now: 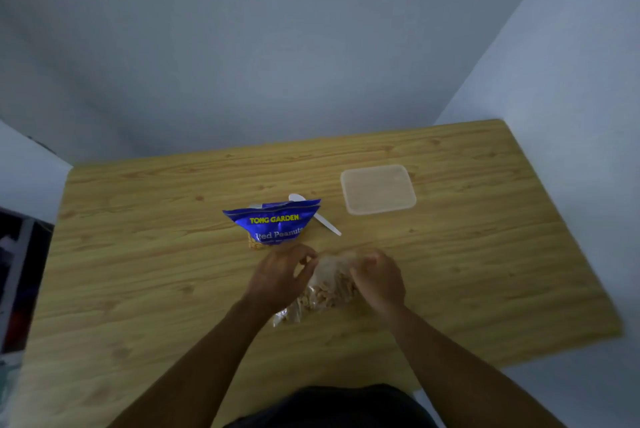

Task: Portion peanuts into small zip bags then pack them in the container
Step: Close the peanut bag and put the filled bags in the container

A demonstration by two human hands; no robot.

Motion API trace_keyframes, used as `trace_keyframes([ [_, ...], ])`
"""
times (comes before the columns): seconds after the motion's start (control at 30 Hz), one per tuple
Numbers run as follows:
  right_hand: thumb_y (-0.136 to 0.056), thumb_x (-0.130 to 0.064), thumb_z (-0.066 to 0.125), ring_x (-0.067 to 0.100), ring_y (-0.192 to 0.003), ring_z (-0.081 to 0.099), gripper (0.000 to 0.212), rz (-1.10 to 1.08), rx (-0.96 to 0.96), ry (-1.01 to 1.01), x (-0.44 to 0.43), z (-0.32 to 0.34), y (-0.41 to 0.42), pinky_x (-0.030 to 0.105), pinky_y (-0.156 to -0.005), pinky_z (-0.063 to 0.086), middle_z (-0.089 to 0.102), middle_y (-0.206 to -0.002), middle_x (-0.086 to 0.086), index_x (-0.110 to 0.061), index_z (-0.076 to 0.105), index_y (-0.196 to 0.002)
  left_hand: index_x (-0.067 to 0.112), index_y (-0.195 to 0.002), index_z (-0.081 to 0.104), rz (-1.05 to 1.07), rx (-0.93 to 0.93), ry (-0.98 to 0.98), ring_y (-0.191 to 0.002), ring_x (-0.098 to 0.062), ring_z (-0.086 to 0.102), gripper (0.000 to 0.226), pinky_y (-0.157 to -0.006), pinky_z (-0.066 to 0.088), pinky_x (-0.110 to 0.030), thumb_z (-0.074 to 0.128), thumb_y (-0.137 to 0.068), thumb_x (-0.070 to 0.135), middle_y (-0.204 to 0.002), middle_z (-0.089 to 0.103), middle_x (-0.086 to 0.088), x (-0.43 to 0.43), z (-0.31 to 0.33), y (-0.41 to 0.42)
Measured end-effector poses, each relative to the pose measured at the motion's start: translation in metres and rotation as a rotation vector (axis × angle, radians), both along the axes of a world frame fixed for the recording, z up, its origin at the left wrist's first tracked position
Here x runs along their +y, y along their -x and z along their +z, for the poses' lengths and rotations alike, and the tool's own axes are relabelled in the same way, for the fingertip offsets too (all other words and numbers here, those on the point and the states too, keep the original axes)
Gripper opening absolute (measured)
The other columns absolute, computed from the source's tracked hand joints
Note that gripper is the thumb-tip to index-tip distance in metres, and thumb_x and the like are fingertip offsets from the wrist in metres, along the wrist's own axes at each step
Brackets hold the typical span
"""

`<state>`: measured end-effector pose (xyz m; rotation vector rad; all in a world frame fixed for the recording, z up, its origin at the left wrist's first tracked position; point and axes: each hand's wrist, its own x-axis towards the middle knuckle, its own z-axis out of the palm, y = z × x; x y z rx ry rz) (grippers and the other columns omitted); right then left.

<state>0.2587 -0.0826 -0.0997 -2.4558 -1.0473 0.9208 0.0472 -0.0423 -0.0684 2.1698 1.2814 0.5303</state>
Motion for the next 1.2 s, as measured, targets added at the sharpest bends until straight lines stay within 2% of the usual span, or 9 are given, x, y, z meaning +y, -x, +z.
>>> trace_keyframes([
  [0.1,-0.084,-0.059,0.059,0.02,-0.084,0.067,0.038,0.061,-0.054,0.018,-0.012,-0.008,0.004,0.029,-0.067,0.047,0.071,-0.087,-0.006,-0.024,0.073,-0.091,0.027,-0.107,0.066,0.003,0.059,0.22,-0.094,-0.007,0.056,0.027,-0.081,0.049,-0.03,0.049,-0.092,0.041,-0.099,0.063,0.01,-0.02,-0.017,-0.009],
  [0.37,-0.08,-0.037,0.072,0.011,-0.076,0.067,0.018,-0.014,0.17,0.041,-0.003,-0.003,-0.015,0.024,-0.063,0.05,0.072,-0.078,-0.007,-0.019,0.073,-0.079,0.024,-0.114,0.068,0.075,0.152,0.333,-0.108,-0.014,0.058,0.024,-0.094,0.048,-0.032,0.057,-0.093,0.027,-0.114,0.066,0.005,-0.027,-0.023,-0.02],
  [0.5,-0.082,-0.024,0.079,-0.004,-0.062,0.063,0.013,-0.006,0.377,-0.226,0.002,0.028,-0.02,0.01,-0.055,0.046,0.071,-0.067,-0.012,-0.02,0.069,-0.075,0.02,-0.115,0.068,0.299,-0.122,0.483,-0.093,-0.007,0.062,0.024,-0.081,0.051,-0.021,0.066,-0.092,0.029,-0.109,0.067,0.007,-0.011,-0.007,-0.037],
  [0.6,-0.081,-0.023,0.082,-0.001,-0.066,0.066,0.014,0.058,0.457,-0.316,0.012,0.043,-0.016,0.014,-0.06,0.049,0.073,-0.072,-0.009,-0.021,0.069,-0.076,0.016,-0.108,0.07,0.39,-0.359,0.586,-0.084,-0.003,0.065,0.021,-0.072,0.048,-0.01,0.071,-0.089,0.025,-0.099,0.072,0.007,0.005,0.012,-0.053],
  [0.7,-0.08,-0.021,0.084,0.003,-0.066,0.067,0.015,0.085,0.507,-0.408,0.019,0.051,-0.011,0.017,-0.061,0.05,0.073,-0.071,-0.006,-0.016,0.07,-0.079,0.013,-0.099,0.075,0.436,-0.526,0.541,-0.078,-0.009,0.068,0.012,-0.081,0.055,-0.027,0.071,-0.089,0.017,-0.087,0.075,0.002,0.016,0.021,-0.06],
  [0.9,-0.078,-0.02,0.086,0.014,-0.079,0.071,0.021,0.056,0.586,-0.45,0.028,0.06,-0.005,0.038,-0.074,0.058,0.077,-0.085,0.005,-0.014,0.072,-0.092,0.019,-0.09,0.074,0.443,-0.609,0.451,-0.068,-0.013,0.065,0.011,-0.075,0.056,-0.033,0.069,-0.09,0.01,-0.077,0.074,-0.002,0.024,0.029,-0.056],
  [0.97,-0.08,-0.021,0.085,0.012,-0.081,0.071,0.02,0.084,0.588,-0.49,0.032,0.065,-0.004,0.034,-0.073,0.056,0.077,-0.088,0.003,-0.019,0.074,-0.096,0.019,-0.089,0.075,0.42,-0.587,0.439,-0.07,-0.016,0.067,0.012,-0.077,0.057,-0.036,0.069,-0.09,0.009,-0.079,0.075,-0.003,0.026,0.029,-0.054],
  [1.1,-0.084,-0.026,0.081,0.016,-0.079,0.07,0.008,0.171,0.536,-0.532,0.038,0.073,-0.004,0.034,-0.07,0.055,0.076,-0.082,-0.002,-0.023,0.077,-0.091,0.019,-0.088,0.077,0.429,-0.578,0.451,-0.078,-0.022,0.073,0.006,-0.078,0.059,-0.03,0.073,-0.087,0.014,-0.079,0.077,-0.001,0.026,0.035,-0.05],
  [1.2,-0.085,-0.025,0.08,0.013,-0.075,0.069,0.004,0.186,0.502,-0.547,0.041,0.073,-0.005,0.029,-0.067,0.052,0.075,-0.079,-0.004,-0.024,0.077,-0.087,0.009,-0.093,0.077,0.441,-0.556,0.423,-0.074,-0.01,0.072,0.009,-0.073,0.055,-0.018,0.073,-0.087,0.014,-0.08,0.077,-0.004,0.027,0.041,-0.049],
])
